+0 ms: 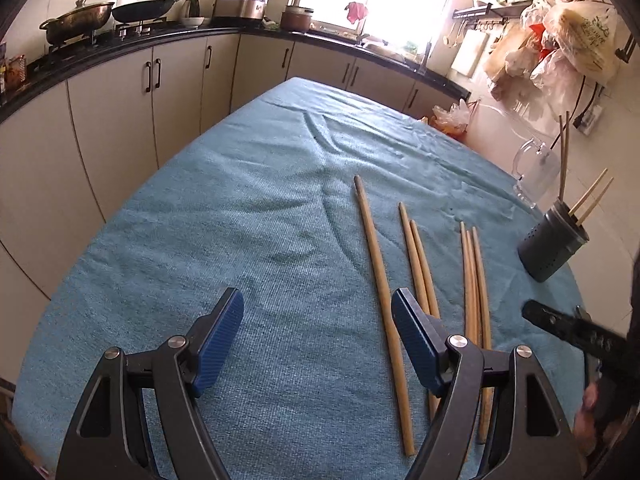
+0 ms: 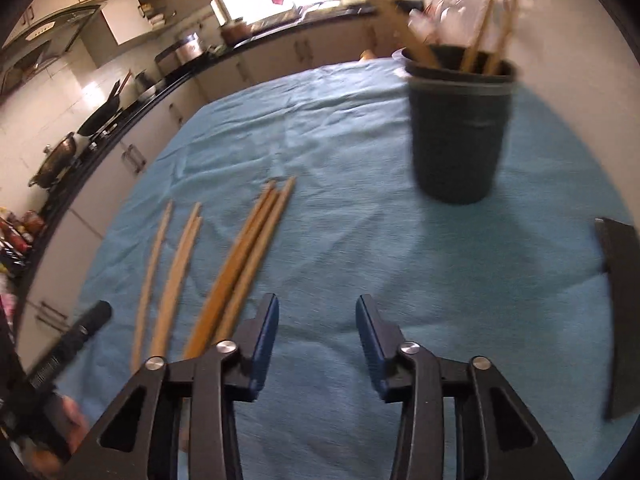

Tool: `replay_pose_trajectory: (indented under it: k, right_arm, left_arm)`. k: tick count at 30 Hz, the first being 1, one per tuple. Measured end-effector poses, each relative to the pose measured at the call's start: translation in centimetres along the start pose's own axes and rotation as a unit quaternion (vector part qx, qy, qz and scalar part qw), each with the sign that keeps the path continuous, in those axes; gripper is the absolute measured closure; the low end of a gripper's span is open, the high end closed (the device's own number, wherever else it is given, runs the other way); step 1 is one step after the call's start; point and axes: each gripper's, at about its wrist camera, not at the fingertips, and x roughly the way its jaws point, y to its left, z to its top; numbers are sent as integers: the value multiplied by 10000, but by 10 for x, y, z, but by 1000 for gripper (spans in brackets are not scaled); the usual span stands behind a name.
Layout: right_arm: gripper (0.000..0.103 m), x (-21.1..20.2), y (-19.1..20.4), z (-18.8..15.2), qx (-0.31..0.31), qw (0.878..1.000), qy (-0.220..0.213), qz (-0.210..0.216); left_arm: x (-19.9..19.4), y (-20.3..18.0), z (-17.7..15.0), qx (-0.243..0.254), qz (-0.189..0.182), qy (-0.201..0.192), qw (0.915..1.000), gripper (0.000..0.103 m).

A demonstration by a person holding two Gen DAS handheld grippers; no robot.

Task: Organize utensils
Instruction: 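Move both tools back to the remaining chopsticks, then close the left tool on a chopstick while the right tool grasps another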

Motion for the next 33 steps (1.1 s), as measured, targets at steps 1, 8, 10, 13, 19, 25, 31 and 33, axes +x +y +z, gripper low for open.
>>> replay_pose_trajectory:
  k: [1, 8, 10, 13, 19, 25, 31, 33]
  right_arm:
    - [67, 3, 2, 5, 23, 10000, 72, 43]
    - [72, 27, 24, 33, 46, 9990, 440, 49]
    - [74, 36, 27, 38, 86, 9984, 563, 35]
    - [77, 50, 29, 42, 123, 9970, 762, -114]
    - [81, 67, 44, 52, -133, 9949, 880, -481]
    - [83, 79, 58, 61, -521, 9884, 957, -1061]
    - [96, 71, 39, 61, -457, 9877, 916, -1185]
    - [96, 60, 26, 54, -310, 9900, 869, -1067]
  left_arm:
    - [0, 1, 0, -11, -23, -6, 10000, 28]
    - [-1, 5, 0, -122, -178, -26, 9998, 28]
    - [-1, 5, 0, -133, -211, -8, 9997, 28]
    - [-2, 4, 0, -124, -250, -32, 9996, 28]
    - [-1, 5, 0, -123, -297, -6, 9995, 28]
    - [1, 4, 0, -123, -267, 38, 9996, 28]
    - [3, 3, 0, -106, -226, 134, 9996, 28]
    - [4, 2, 1, -79, -288, 205, 9993, 28]
